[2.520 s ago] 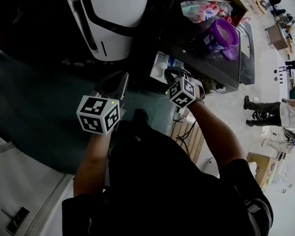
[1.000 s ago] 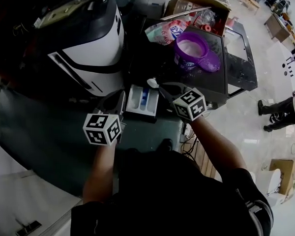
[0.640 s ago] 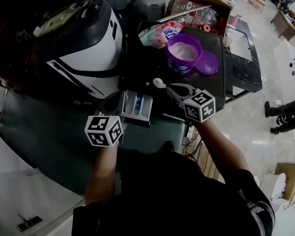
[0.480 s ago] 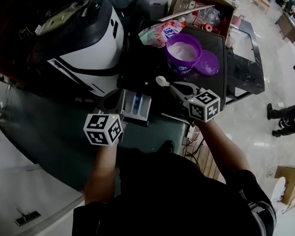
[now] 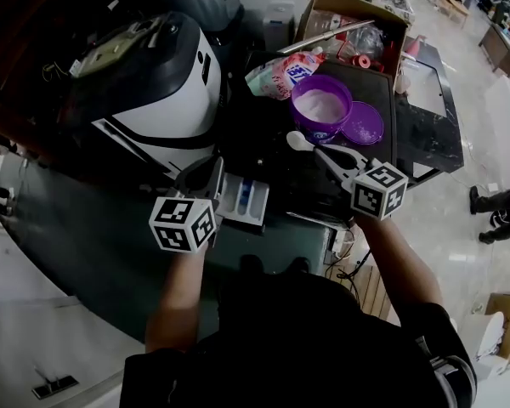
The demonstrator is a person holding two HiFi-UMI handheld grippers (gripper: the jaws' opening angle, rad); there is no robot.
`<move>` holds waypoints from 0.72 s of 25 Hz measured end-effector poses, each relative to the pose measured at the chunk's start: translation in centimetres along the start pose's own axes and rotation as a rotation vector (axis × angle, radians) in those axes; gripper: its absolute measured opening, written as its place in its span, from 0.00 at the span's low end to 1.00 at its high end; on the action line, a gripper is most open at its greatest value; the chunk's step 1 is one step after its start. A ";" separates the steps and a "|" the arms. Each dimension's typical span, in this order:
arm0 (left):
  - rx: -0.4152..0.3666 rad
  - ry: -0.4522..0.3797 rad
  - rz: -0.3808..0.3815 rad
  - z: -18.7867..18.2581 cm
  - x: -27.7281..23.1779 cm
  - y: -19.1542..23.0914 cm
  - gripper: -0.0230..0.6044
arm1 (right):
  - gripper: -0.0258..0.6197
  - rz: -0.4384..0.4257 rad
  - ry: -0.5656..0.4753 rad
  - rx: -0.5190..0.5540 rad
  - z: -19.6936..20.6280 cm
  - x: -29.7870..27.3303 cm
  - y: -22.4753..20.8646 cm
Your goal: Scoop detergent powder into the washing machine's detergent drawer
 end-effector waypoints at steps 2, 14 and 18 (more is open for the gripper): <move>-0.013 -0.013 0.018 -0.6 -0.5 0.8 0.05 | 0.07 0.011 -0.025 0.003 -0.9 -0.2 0.5; 0.001 -0.138 0.085 -4.0 -0.4 4.7 0.05 | 0.07 0.085 -0.211 0.035 -5.2 -0.3 5.1; 0.030 -0.156 0.080 -3.9 -0.4 4.6 0.05 | 0.07 0.110 -0.252 0.082 -5.6 0.7 6.2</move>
Point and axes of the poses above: the fingertips, and each gripper's own axes: x backward along the fingers, y to its left, z out of its underside, the point moved 9 cm from there along x, backward along the fingers, and after that the axes turned 13 degrees about -z, right-handed, at the moved point
